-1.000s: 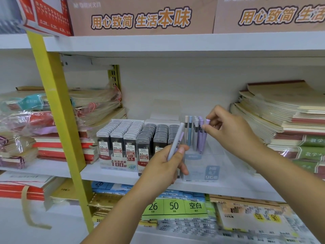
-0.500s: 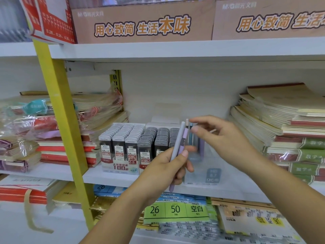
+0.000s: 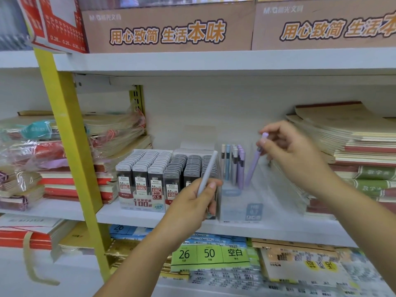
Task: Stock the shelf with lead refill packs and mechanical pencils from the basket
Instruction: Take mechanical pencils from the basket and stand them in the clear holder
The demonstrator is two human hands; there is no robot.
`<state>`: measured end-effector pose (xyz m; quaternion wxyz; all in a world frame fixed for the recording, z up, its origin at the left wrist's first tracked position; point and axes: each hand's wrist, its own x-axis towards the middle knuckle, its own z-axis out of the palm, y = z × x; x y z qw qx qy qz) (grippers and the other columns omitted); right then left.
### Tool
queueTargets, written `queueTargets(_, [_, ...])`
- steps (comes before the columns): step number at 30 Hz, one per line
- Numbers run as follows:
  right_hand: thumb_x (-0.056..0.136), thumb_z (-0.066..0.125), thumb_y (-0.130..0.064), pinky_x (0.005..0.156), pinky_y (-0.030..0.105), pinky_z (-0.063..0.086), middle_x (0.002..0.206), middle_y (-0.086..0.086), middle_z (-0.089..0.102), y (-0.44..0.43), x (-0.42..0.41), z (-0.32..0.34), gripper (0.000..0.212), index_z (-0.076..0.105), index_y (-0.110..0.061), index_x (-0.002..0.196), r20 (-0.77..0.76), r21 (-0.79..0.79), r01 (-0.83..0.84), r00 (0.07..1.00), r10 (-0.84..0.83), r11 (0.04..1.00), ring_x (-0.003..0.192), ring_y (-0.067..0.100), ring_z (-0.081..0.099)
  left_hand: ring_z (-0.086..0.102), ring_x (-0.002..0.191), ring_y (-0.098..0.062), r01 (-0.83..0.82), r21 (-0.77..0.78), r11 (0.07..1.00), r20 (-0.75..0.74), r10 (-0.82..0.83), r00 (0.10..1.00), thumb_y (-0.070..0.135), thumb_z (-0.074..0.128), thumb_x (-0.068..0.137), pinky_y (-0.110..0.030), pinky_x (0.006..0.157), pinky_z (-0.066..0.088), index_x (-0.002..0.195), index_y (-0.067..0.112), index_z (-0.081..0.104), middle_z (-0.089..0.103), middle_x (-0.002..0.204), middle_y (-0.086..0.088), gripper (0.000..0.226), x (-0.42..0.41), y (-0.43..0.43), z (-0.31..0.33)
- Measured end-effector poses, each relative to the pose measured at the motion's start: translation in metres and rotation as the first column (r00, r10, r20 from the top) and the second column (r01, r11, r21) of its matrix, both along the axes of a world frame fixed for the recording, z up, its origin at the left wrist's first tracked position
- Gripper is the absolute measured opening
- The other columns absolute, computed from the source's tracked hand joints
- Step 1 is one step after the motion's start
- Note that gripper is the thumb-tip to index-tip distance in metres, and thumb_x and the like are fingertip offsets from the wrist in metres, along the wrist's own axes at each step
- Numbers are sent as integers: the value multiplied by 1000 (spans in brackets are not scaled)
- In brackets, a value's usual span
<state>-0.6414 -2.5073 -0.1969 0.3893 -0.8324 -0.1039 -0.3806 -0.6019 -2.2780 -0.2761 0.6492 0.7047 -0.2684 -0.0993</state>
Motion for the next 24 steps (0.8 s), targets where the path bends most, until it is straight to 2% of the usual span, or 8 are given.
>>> queueTargets(2, [93, 61, -20, 71, 28, 54, 84, -12, 67, 2, 2, -9, 14, 59, -34, 94, -42, -130, 45, 998, -51, 990, 80, 4, 67, 40, 44, -2, -5, -4, 1000, 8, 5, 1000, 38, 45, 105, -14, 42, 33, 110, 36, 67, 56, 59, 10, 22, 1, -2, 0])
queueTargets(4, [92, 60, -23, 72, 24, 53, 86, -18, 66, 5, 2, -13, 12, 59, -35, 93, -73, -184, 36, 996, -50, 982, 81, 0, 65, 39, 43, -2, -7, -14, 1000, 5, 7, 1000, 37, 46, 105, -14, 41, 32, 109, 35, 67, 56, 60, 9, 22, 1, -3, -1])
queueTargets(9, [91, 63, -21, 77, 38, 57, 84, -12, 68, 9, 3, -14, 8, 62, -28, 95, -116, -162, -3, 993, -16, 987, 80, 4, 67, 40, 43, -1, -4, -16, 1000, -14, 4, 1000, 37, 46, 105, -14, 41, 33, 109, 33, 68, 56, 60, 9, 23, 2, -2, -1])
queueTargets(14, [88, 68, -21, 73, 28, 57, 82, -10, 69, 11, 7, -15, 17, 57, -33, 95, -131, -135, 17, 991, -35, 991, 76, 5, 67, 40, 43, -2, -4, -22, 1000, -34, 3, 999, 37, 47, 104, -16, 41, 32, 107, 34, 68, 55, 60, 8, 22, 3, -2, -2])
queueTargets(16, [88, 68, -24, 67, 20, 52, 78, -12, 67, 10, 10, -16, 15, 56, -32, 91, -98, -168, 89, 989, -107, 982, 74, 2, 64, 38, 44, -3, 1, -24, 1000, -35, -2, 999, 38, 47, 104, -16, 41, 32, 105, 36, 69, 56, 60, 8, 22, 3, -2, -3])
queueTargets(17, [88, 68, -26, 63, 17, 47, 77, -14, 65, 9, 11, -18, 12, 57, -31, 89, -59, -243, 146, 985, -164, 959, 76, 2, 61, 38, 44, -3, 5, -28, 1000, -39, -6, 999, 38, 47, 104, -16, 41, 32, 105, 37, 69, 56, 60, 8, 22, 3, -1, -3])
queueTargets(20, [86, 69, -27, 63, 23, 34, 83, -14, 54, 8, 16, -25, 11, 60, -23, 87, 28, -456, 266, 958, -285, 849, 85, 11, 50, 37, 44, -5, 24, -50, 998, -59, -27, 998, 37, 47, 104, -17, 41, 30, 107, 35, 68, 56, 61, 8, 21, 1, 1, -3])
queueTargets(24, [89, 66, -25, 75, 26, 31, 95, -6, 48, 11, 17, -26, 12, 67, -19, 100, 26, -437, 314, 941, -338, 843, 97, 12, 42, 36, 45, -6, 55, -61, 997, -63, -59, 996, 36, 46, 105, -18, 42, 30, 105, 34, 68, 57, 63, 7, 22, -1, 3, -1])
